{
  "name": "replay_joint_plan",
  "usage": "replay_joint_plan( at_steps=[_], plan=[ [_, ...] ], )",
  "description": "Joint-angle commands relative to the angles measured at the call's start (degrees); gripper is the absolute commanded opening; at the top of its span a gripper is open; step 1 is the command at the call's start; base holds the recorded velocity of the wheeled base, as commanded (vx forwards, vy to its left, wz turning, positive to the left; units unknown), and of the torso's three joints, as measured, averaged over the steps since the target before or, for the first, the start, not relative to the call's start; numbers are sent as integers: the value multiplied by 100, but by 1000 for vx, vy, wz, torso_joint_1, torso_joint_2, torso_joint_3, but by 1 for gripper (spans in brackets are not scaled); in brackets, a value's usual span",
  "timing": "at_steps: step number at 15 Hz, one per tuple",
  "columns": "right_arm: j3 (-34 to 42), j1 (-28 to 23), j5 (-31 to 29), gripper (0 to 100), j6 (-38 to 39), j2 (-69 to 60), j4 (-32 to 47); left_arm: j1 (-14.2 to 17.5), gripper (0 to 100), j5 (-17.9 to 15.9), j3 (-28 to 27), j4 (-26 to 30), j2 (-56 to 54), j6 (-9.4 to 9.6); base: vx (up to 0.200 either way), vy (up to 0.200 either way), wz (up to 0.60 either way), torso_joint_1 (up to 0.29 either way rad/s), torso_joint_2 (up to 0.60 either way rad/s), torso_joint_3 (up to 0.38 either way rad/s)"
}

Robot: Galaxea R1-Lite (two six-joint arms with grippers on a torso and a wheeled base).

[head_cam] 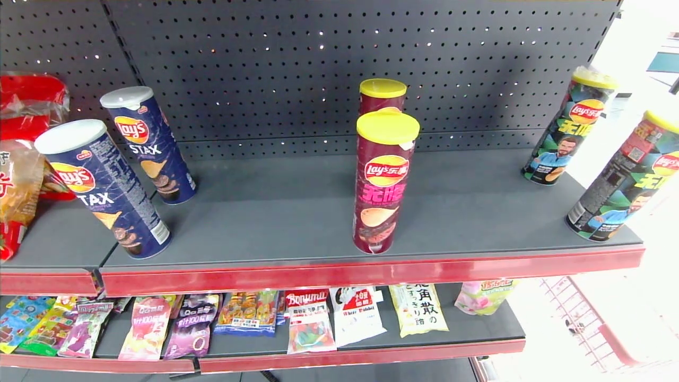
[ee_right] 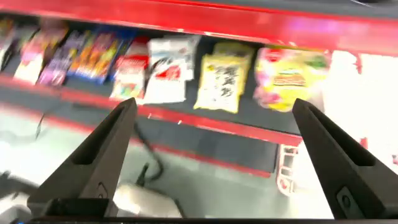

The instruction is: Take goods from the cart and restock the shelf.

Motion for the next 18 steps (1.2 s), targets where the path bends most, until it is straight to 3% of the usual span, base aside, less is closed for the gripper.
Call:
replay_joint_plan(
  at_steps=[1, 3, 8, 11, 12, 13, 15, 18],
  plan=[
    [883, -764, 199, 100, 6, -2147, 215, 4, 100, 1, 0, -1, 7, -2, 0, 0, 0, 0, 0, 0],
    [997, -737, -152, 100, 287, -2147, -66, 4, 100, 1, 0, -1, 7, -2, 0, 0, 0, 0, 0, 0],
    [1103, -746, -222, 100, 463, -2147, -339, 4, 100, 1, 0, -1, 7, -2, 0, 0, 0, 0, 0, 0],
    [1384, -737, 393, 100, 348, -2147, -937, 4, 100, 1, 0, -1, 7, -2, 0, 0, 0, 0, 0, 0],
    [1384, -737, 138, 100, 217, -2147, -937, 4, 100, 1, 0, -1, 7, -2, 0, 0, 0, 0, 0, 0],
    [1419, -737, -627, 100, -267, -2147, -770, 4, 100, 1, 0, -1, 7, -2, 0, 0, 0, 0, 0, 0],
    [1401, -720, -759, 100, 102, -2129, -620, 4, 100, 1, 0, -1, 7, -2, 0, 0, 0, 0, 0, 0],
    [1410, -728, -750, 100, 41, -2147, -647, 4, 100, 1, 0, -1, 7, -2, 0, 0, 0, 0, 0, 0]
  ],
)
